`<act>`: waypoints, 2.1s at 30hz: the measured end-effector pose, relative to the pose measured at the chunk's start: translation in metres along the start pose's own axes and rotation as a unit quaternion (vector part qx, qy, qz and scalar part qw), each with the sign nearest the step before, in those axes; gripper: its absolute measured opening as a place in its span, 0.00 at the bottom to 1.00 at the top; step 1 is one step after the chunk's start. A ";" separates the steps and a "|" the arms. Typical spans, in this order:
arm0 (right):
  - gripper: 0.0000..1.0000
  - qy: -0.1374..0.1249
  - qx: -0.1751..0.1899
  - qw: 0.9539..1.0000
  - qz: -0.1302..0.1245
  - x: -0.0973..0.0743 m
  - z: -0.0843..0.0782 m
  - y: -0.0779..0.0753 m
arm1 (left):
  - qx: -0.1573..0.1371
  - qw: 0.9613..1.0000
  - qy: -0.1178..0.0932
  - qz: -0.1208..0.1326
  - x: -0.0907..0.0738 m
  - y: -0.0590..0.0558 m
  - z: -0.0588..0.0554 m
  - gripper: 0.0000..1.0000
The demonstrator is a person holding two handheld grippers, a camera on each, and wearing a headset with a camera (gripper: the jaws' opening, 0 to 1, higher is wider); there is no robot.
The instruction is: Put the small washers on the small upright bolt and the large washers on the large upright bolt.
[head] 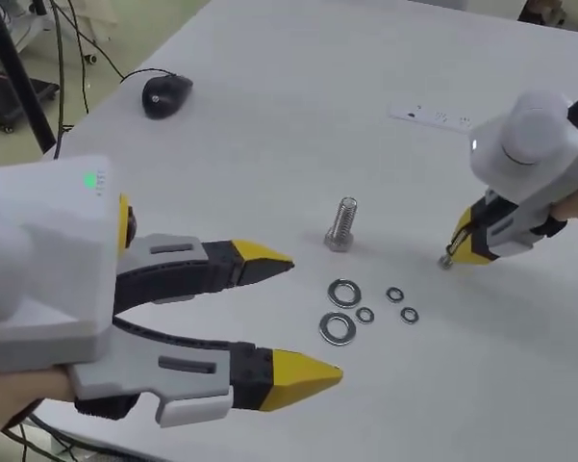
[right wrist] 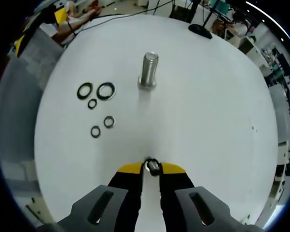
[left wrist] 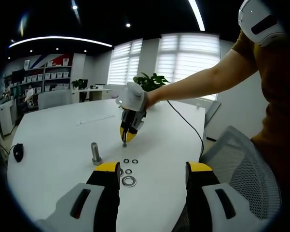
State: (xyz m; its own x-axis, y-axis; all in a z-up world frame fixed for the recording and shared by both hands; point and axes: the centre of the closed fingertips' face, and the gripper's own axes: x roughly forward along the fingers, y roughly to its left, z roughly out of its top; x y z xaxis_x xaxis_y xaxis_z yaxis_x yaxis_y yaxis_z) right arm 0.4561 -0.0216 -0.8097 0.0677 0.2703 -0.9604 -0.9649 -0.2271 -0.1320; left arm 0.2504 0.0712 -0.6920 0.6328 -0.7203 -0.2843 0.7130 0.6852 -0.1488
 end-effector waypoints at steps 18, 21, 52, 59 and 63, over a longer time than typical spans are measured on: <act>0.16 -0.017 0.007 1.000 -0.003 0.000 -0.003 0.003 | -0.005 1.000 0.004 0.003 -0.001 -0.001 -0.004 0.54; 0.17 -0.016 0.008 1.000 -0.008 -0.007 -0.006 0.004 | -0.001 1.000 0.004 0.004 -0.001 -0.002 -0.002 0.54; 0.17 -0.073 0.001 0.997 0.030 0.003 0.035 0.078 | 0.033 0.998 -0.003 0.051 -0.028 -0.021 0.019 0.54; 0.17 -0.060 0.007 0.997 0.038 0.012 0.032 0.078 | 0.026 0.998 -0.007 0.064 -0.031 -0.020 0.016 0.54; 0.17 -0.059 0.007 0.997 0.042 0.015 0.036 0.077 | 0.022 0.997 -0.007 0.069 -0.033 -0.018 0.013 0.54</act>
State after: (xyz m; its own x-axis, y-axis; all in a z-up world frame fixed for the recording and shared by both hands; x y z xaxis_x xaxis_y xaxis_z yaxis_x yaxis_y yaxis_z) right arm 0.3741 -0.0010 -0.8252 -0.0440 0.3591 -0.9323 -0.9692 -0.2418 -0.0474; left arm 0.2206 0.0810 -0.6672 0.7302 -0.6205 -0.2859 0.6305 0.7732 -0.0679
